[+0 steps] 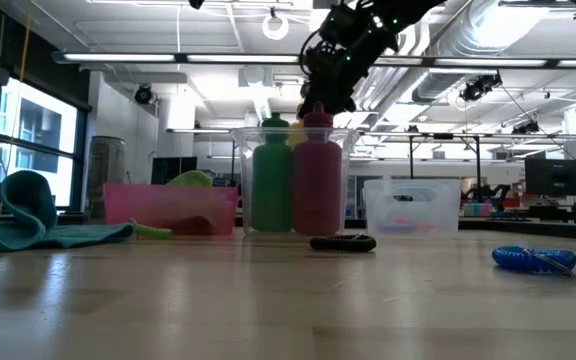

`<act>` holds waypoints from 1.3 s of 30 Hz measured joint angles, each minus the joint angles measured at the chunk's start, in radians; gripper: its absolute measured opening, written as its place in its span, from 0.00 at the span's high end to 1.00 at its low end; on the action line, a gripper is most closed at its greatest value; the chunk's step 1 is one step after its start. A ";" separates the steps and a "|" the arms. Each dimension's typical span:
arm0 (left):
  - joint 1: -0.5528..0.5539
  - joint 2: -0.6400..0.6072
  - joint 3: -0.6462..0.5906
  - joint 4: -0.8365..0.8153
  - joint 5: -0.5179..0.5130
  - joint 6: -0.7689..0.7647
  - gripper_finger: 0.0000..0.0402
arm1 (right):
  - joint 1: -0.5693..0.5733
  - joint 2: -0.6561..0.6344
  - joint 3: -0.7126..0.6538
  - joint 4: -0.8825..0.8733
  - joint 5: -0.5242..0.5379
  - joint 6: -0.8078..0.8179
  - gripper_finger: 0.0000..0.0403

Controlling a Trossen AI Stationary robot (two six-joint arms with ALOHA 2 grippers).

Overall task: Pick & Place Sports Items
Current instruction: Put the yellow water bottle into the left transparent bin

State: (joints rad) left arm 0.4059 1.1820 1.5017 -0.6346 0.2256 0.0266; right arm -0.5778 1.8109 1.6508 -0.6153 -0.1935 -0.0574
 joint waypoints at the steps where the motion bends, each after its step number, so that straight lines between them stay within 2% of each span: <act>1: 0.000 0.000 0.000 0.000 0.000 0.000 0.46 | 0.000 0.009 0.000 -0.001 0.002 0.000 0.49; 10: 0.000 0.000 0.000 0.000 -0.022 -0.027 0.46 | 0.000 0.059 0.000 0.007 0.024 0.009 0.49; 29: 0.000 0.000 0.000 0.000 -0.020 -0.050 0.46 | 0.000 0.079 0.000 -0.015 0.068 0.035 0.48; 39: 0.000 0.000 0.000 0.000 -0.020 -0.049 0.46 | 0.001 0.076 0.000 -0.018 0.088 0.038 0.30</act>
State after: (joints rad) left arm 0.4057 1.1820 1.5017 -0.6350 0.2058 -0.0229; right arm -0.5765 1.8870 1.6505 -0.6335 -0.1051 -0.0193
